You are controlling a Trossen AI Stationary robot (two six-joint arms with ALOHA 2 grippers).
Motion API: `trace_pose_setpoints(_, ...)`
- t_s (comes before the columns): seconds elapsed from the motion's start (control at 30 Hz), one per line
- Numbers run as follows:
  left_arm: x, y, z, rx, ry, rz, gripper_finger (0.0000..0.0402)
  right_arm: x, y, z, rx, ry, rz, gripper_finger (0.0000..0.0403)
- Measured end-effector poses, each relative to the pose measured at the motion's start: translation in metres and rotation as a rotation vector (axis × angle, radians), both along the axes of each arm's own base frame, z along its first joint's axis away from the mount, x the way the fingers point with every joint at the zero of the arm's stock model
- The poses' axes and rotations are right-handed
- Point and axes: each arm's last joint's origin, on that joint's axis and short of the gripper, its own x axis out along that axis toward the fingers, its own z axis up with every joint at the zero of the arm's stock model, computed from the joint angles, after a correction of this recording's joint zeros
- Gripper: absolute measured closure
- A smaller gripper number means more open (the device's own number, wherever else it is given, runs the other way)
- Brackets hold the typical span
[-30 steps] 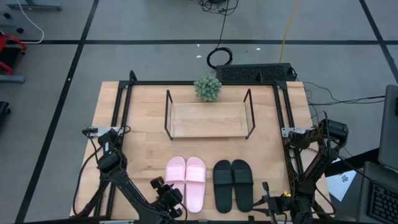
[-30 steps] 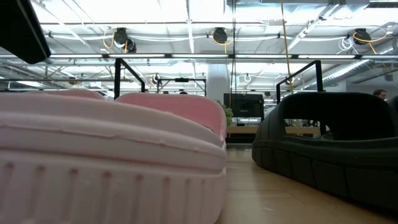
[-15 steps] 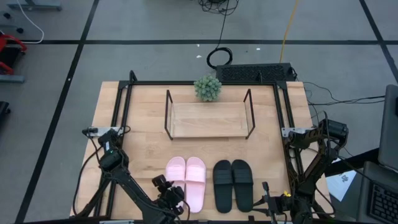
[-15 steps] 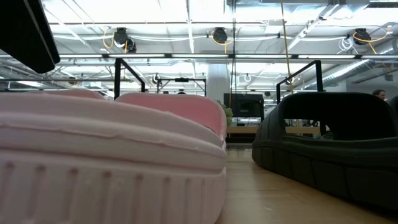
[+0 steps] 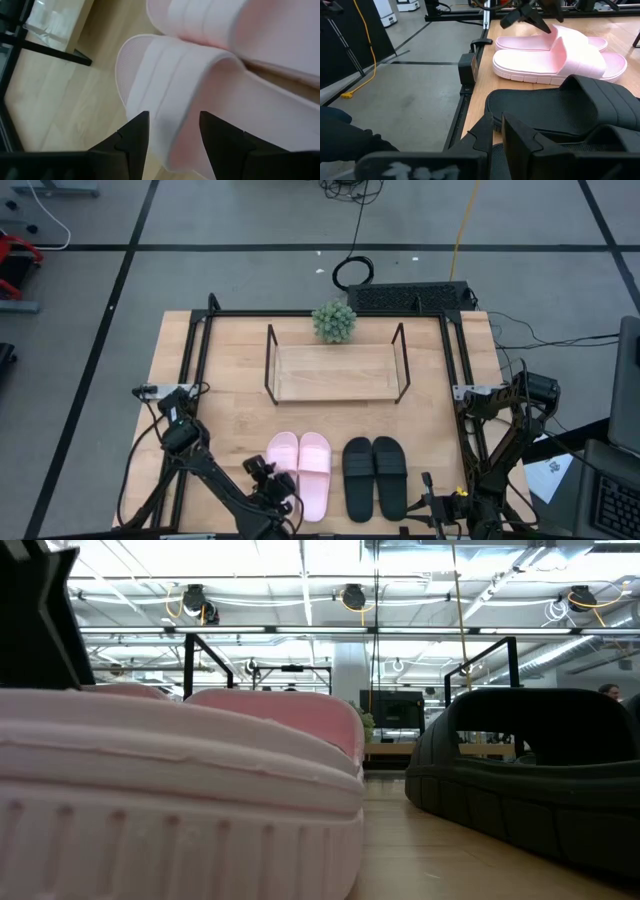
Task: Pick and place slides into the shelf
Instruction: Put the left pink slipper on the shelf
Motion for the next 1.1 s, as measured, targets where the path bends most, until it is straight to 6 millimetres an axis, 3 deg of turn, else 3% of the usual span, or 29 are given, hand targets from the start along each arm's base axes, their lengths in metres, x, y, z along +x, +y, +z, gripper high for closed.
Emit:
trace_pose_setpoints(0.43, 0.005, 0.012, -0.006, 0.072, -0.016, -0.007, 0.0233, 0.0, -0.001, -0.002, -0.02, 0.007, -0.001, 0.0373)
trace_pose_setpoints(0.77, 0.01, 0.018, -0.006, 0.077, 0.016, -0.019, 0.0316, 0.0, -0.001, -0.002, -0.015, 0.008, -0.003, 0.0373)
trace_pose_setpoints(0.93, 0.008, 0.016, -0.007, 0.069, 0.024, -0.018, 0.0385, 0.0, -0.001, -0.002, -0.015, 0.008, -0.003, 0.0373)
trace_pose_setpoints(1.1, 0.006, 0.014, -0.007, 0.067, 0.018, -0.017, 0.0397, 0.0, -0.001, -0.002, -0.015, 0.008, -0.003, 0.0373)
